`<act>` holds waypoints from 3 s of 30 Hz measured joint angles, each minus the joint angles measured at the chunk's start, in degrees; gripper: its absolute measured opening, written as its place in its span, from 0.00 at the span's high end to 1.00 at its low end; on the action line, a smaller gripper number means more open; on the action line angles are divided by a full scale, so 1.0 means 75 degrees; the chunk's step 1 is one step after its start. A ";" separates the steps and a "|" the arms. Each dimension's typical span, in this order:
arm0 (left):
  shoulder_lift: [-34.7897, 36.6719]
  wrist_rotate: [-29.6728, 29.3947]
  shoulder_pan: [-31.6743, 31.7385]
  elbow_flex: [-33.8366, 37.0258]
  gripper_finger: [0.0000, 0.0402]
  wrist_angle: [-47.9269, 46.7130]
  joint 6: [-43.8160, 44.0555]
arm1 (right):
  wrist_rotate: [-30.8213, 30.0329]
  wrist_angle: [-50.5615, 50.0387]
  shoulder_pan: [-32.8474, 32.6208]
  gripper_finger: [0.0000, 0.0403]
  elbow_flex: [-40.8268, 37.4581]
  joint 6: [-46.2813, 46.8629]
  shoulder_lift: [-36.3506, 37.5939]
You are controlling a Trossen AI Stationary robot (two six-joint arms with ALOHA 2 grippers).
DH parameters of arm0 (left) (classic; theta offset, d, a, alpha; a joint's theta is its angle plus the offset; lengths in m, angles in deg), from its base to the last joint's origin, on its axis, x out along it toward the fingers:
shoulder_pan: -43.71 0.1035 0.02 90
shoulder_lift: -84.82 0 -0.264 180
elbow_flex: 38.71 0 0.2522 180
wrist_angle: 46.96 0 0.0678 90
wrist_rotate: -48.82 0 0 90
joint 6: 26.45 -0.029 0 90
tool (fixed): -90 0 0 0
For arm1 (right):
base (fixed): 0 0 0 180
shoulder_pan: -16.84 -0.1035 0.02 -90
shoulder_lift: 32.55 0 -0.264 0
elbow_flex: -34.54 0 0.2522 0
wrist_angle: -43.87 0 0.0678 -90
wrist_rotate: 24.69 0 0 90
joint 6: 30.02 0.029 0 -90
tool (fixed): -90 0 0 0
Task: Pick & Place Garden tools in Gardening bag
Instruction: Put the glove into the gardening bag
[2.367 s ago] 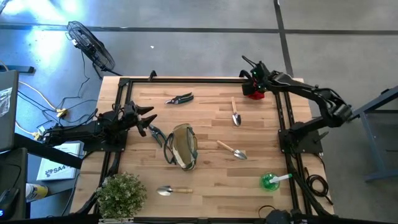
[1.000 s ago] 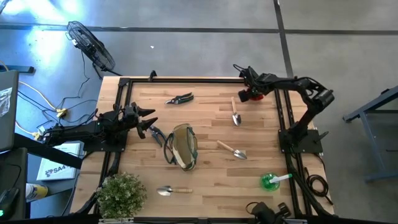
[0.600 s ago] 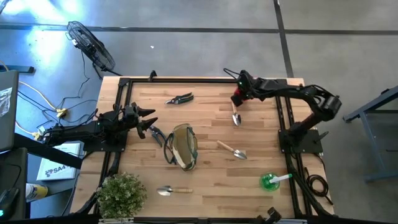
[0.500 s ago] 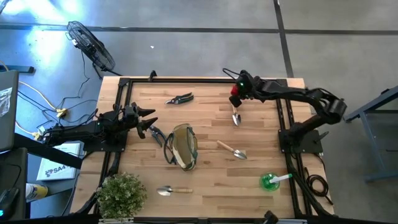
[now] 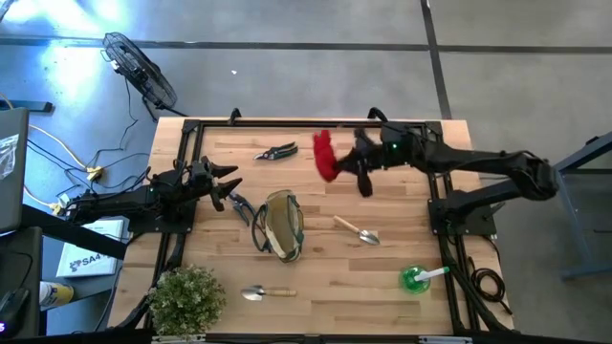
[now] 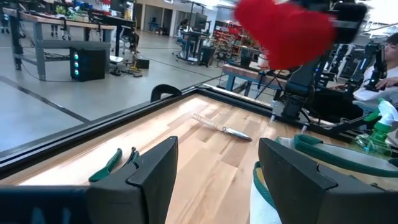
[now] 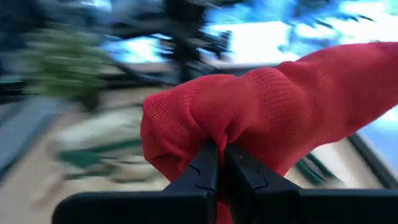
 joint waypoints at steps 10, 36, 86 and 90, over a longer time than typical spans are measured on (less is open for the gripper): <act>0.0000 -0.0018 0.0000 0.0001 0.46 0.0001 0.0000 | 0.2532 0.2869 -0.0985 0.99 0.0000 0.0307 -0.0951; 0.0000 -0.0041 0.0000 0.0003 0.46 0.0000 -0.1718 | 0.0451 0.2093 -0.2331 0.99 0.2419 0.1392 -0.3427; -0.1992 0.4050 0.0000 -0.1079 0.46 0.2911 -0.4434 | 0.0497 0.2360 -0.2501 0.99 0.2422 0.2897 -0.4173; -0.3159 0.4161 -0.0003 -0.1621 0.46 0.2750 -0.4753 | 0.0504 0.2289 -0.2427 0.99 0.2422 0.2897 -0.4173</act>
